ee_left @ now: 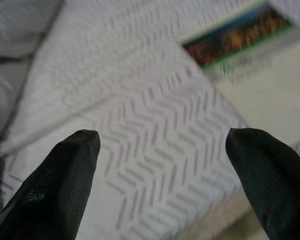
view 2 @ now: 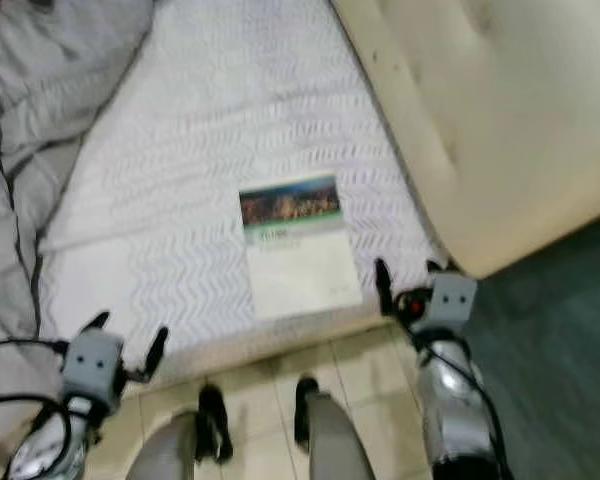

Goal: Clean up the room

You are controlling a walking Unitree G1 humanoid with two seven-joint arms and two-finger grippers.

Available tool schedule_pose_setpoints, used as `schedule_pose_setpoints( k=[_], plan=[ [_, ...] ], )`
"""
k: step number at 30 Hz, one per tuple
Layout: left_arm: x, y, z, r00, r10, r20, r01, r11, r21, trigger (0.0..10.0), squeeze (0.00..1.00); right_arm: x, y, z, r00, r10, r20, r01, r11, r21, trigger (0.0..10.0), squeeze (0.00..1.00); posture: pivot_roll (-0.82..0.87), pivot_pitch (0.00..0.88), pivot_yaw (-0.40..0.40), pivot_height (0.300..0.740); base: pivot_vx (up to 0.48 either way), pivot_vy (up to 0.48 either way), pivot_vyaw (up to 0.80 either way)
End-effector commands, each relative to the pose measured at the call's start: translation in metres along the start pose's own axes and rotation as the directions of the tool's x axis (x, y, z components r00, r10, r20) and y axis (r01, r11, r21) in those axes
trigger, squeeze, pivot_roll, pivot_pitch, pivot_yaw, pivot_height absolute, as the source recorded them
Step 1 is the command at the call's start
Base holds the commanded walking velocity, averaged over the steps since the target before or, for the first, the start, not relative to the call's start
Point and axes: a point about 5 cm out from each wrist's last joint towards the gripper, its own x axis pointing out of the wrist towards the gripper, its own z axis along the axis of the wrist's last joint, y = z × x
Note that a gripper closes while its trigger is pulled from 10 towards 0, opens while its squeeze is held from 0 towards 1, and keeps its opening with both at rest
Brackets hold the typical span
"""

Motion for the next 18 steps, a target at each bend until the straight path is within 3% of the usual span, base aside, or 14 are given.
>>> schedule_pose_setpoints(
  k=[1, 2, 8, 9, 13, 15, 18],
  plan=[
    [0.002, 0.001, -0.005, 0.999, 0.011, -0.031, -0.012, 1.000, -0.027, 10.0, 0.00, -0.008, 0.009, 0.002, 1.000, 0.002, -0.004, -0.002, 0.999, 0.038, 10.0, 1.00, -0.04, 0.060, -0.042, 0.740, 0.000, 0.000, 0.00],
    [0.008, 0.002, -0.006, 0.999, 0.027, -0.035, -0.028, 0.999, -0.043, 10.0, 0.00, -0.009, 0.012, 0.000, 1.000, 0.011, -0.010, -0.011, 0.999, 0.041, 10.0, 1.00, -0.04, 0.000, -0.026, 0.740, 0.000, 0.000, 0.00],
    [0.016, 0.008, -0.001, 0.997, 0.072, -0.018, -0.074, 0.994, -0.080, 10.0, 0.00, -0.027, 0.026, 0.002, 0.995, 0.090, -0.038, -0.090, 0.996, 0.003, 10.0, 1.00, -0.03, 0.000, -0.011, 0.740, 0.000, 0.000, 0.00],
    [0.013, 0.012, -0.003, 0.996, 0.084, -0.024, -0.086, 0.991, -0.103, 10.0, 0.00, -0.039, 0.026, -0.001, 0.991, 0.097, -0.087, -0.098, 0.995, -0.008, 10.0, 0.00, -0.04, 0.000, -0.007, 0.740, 0.000, 0.000, 0.00],
    [0.007, 0.018, -0.011, 0.991, 0.118, -0.070, -0.127, 0.982, -0.142, 10.0, 0.00, -0.060, 0.018, -0.020, 0.981, 0.066, -0.182, -0.073, 0.997, -0.029, 10.0, 0.00, -0.03, 0.000, -0.005, 0.740, 0.000, 0.000, 0.00],
    [0.012, 0.018, -0.014, 0.989, 0.121, -0.087, -0.134, 0.975, -0.175, 10.0, 0.00, -0.060, 0.016, -0.028, 0.978, 0.043, -0.203, -0.049, 0.999, -0.023, 10.0, 0.00, -0.04, 0.000, -0.005, 0.740, 0.000, 0.000, 0.00],
    [0.021, 0.017, -0.012, 0.988, 0.126, -0.085, -0.141, 0.967, -0.213, 10.0, 0.00, -0.054, 0.017, -0.033, 0.976, 0.040, -0.214, -0.044, 0.999, -0.015, 10.0, 0.00, -0.04, 0.000, -0.005, 0.740, 0.000, 0.475, 0.00]
  ],
)
